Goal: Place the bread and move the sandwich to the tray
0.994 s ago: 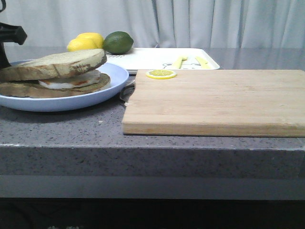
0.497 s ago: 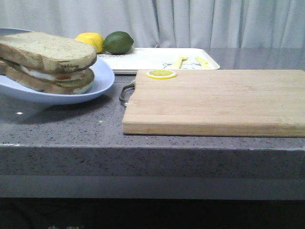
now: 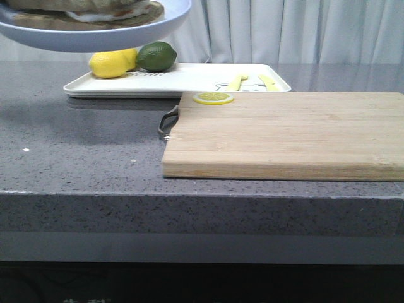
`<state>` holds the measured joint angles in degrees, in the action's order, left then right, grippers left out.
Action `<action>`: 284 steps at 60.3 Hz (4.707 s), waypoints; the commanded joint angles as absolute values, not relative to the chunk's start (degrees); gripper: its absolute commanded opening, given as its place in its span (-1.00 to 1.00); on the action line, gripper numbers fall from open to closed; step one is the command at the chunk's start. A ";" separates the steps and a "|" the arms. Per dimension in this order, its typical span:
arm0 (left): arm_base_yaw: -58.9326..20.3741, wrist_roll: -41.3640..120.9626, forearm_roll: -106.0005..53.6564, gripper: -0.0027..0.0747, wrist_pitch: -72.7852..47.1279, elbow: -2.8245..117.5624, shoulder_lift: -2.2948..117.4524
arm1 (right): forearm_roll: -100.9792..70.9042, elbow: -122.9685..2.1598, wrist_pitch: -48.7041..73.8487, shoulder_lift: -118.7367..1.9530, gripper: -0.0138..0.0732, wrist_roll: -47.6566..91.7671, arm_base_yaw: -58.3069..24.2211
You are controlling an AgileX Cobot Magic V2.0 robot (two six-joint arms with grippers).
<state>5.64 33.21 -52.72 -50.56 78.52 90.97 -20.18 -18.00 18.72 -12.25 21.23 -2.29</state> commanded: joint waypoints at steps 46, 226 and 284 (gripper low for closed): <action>-3.33 24.39 -58.28 -0.98 -50.65 135.24 132.37 | -20.86 -19.59 14.39 -12.79 -0.86 21.54 -1.98; -5.76 0.65 -1.23 -0.98 -38.91 75.95 75.17 | -20.86 -19.59 14.00 -12.79 -0.86 21.54 -1.98; -5.76 0.76 -4.63 -0.98 -13.27 20.92 6.20 | -20.86 -19.59 14.06 -12.79 -0.86 21.54 -1.98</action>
